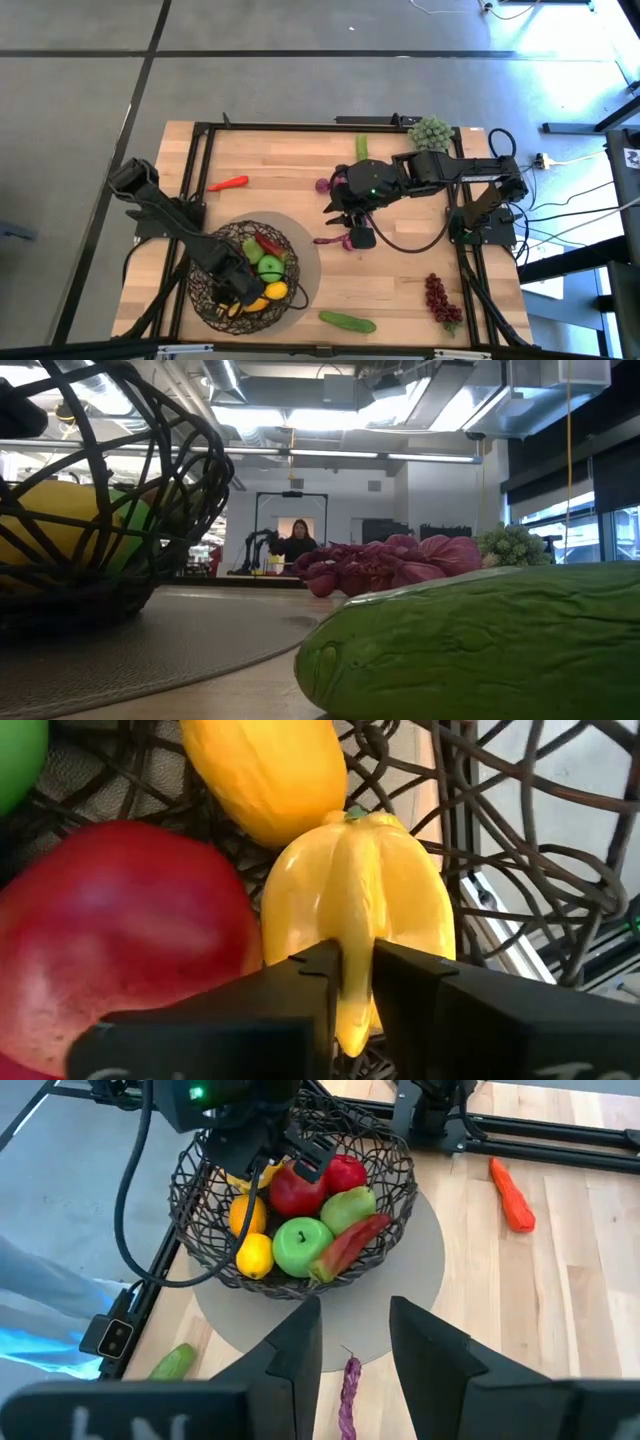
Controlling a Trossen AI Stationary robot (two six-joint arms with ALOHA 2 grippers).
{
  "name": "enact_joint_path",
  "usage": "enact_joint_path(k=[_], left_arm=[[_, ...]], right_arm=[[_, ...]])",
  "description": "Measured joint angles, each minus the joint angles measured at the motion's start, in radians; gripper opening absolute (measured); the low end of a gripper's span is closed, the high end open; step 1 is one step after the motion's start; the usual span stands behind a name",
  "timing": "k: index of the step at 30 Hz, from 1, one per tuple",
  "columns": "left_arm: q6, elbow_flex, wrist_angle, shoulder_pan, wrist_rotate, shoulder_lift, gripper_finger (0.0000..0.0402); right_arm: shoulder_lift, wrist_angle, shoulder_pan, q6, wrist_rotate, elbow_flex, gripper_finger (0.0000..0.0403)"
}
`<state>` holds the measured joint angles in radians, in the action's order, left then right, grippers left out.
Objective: Build produce basket
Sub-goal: Put the yellow starfruit into the black wire basket
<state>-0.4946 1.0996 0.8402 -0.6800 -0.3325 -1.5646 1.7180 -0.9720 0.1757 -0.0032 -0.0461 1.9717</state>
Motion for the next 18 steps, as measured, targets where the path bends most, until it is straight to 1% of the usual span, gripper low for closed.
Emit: enact_joint_path(k=[6,10,14,18], left_arm=[[0.007,0.000,0.001,0.000,-0.002,-0.001,0.0077],[0.000,0.000,0.002,0.000,-0.002,-0.001,0.0095],[-0.027,0.000,0.004,0.001,-0.009,-0.001,0.0097],[-0.087,0.000,0.005,0.001,-0.048,0.007,0.0096]], right_arm=[[0.000,0.001,0.000,-0.001,0.001,0.000,0.0113],[0.000,0.001,0.000,-0.001,0.002,0.000,0.0113],[0.000,0.001,0.000,-0.001,0.003,0.000,0.0113],[0.000,-0.004,0.000,-0.001,0.003,0.000,0.0113]])
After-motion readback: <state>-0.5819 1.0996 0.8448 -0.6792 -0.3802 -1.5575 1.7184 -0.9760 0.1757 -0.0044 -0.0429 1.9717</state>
